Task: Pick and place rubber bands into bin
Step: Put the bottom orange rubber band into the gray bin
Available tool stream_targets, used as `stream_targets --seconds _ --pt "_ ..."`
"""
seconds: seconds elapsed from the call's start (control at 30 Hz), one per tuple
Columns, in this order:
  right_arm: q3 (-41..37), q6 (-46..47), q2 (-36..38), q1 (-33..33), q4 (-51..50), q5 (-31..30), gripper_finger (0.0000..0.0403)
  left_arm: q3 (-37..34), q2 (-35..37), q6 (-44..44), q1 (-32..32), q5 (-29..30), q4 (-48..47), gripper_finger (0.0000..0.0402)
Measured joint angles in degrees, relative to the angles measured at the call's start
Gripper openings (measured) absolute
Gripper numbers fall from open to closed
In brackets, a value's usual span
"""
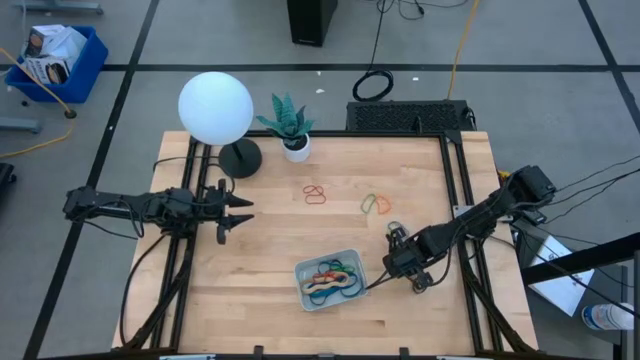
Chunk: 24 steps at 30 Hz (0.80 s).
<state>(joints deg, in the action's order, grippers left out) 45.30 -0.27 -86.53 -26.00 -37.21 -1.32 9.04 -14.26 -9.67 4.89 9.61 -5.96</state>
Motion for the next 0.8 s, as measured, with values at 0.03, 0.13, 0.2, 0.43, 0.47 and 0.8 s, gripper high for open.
stream_targets --seconds 0.03,0.13,0.2,0.43,0.47,0.8 --pt "0.01 0.0 -0.37 0.0 0.24 0.0 0.0114 0.0 0.0 0.0 0.0 0.0 0.0 0.0189" --pt "-0.02 -0.01 -0.8 0.0 0.56 -0.09 0.0113 0.0 0.0 -0.01 0.01 0.0 0.0 0.0189" --pt "-0.4 0.0 -0.86 0.0 0.93 -0.1 0.0109 0.0 0.0 -0.01 0.0 0.0 0.0 0.0189" --pt "-2.24 0.02 -0.88 0.01 1.39 0.01 0.006 0.0 0.0 -0.02 0.0 0.0 0.0 0.0189" --pt "-2.29 0.02 -0.89 0.0 1.37 0.09 0.005 0.0 0.0 -0.02 0.0 0.0 0.0 0.0189" --pt "-2.36 4.39 -0.61 0.0 2.02 0.38 0.0004 0.0 0.0 -0.13 0.0 0.0 0.0 0.0189"
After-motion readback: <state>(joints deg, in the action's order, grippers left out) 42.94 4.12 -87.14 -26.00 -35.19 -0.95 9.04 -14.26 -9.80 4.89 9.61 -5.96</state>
